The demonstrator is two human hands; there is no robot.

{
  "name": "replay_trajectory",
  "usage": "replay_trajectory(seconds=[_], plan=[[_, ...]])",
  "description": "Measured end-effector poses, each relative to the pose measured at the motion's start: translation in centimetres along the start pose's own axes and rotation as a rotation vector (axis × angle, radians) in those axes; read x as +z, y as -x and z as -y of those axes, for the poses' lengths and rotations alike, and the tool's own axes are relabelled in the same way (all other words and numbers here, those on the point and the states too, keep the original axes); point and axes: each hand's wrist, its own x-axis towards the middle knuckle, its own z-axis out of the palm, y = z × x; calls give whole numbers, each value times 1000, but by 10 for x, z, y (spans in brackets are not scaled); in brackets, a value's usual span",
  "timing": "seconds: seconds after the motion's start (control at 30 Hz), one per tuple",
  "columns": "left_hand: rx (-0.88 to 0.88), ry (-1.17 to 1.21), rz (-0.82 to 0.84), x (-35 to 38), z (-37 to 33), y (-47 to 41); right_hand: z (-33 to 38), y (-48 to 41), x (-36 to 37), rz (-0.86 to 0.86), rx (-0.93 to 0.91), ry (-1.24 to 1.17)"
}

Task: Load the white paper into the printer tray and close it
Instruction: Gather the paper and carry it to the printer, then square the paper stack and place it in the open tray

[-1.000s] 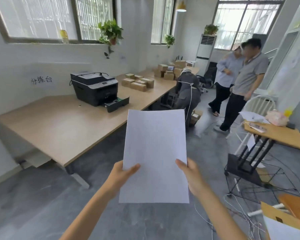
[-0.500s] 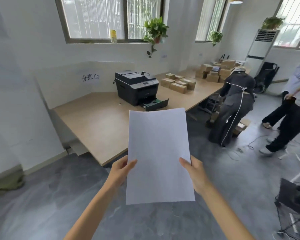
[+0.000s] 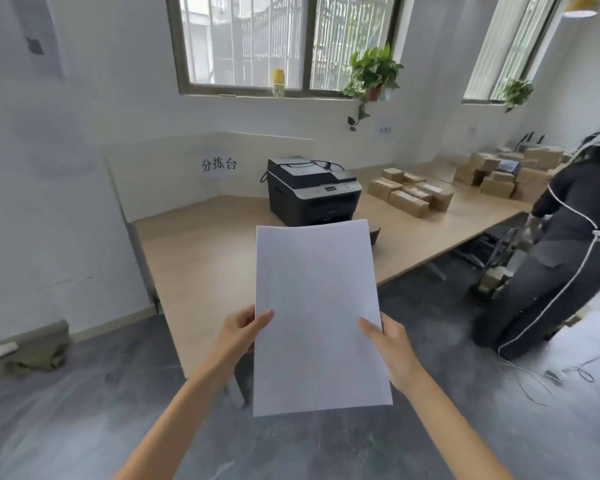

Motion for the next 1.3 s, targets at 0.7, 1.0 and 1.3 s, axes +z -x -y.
replay_trajectory(seconds=[0.7,1.0,1.3], plan=[[58,-235,16,-74,-47,-279,0,-293,66,121,27,120],[4,236,-284,-94,-39,-367,-9,-393,95,293,46,45],[47,204,-326,-103,-26,-456,17,-541,115,570,66,123]])
